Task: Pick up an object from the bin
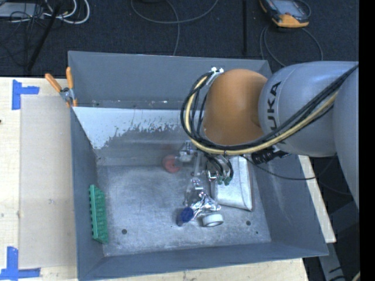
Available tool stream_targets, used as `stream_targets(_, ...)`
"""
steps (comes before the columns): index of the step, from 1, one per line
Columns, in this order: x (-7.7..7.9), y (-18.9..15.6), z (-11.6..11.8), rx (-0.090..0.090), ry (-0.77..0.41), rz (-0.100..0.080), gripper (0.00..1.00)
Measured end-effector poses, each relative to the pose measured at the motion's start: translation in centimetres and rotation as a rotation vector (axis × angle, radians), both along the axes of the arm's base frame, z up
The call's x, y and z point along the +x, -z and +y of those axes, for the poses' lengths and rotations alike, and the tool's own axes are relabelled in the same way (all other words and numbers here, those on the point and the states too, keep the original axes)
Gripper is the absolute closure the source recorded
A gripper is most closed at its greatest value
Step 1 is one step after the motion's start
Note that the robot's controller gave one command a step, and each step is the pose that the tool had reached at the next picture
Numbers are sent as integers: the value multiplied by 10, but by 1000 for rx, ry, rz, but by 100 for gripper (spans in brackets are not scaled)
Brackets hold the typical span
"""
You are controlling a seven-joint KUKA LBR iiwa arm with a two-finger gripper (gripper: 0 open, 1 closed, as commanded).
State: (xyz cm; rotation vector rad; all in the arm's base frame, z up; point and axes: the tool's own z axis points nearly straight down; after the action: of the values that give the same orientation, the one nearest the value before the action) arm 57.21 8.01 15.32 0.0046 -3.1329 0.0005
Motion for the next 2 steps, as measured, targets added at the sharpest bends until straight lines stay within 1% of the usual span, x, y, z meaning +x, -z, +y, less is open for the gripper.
stream_targets(1,-43,84,-46,1,-23,-14,0)
stream_targets(2,-44,81,-45,2,-23,-6,100)
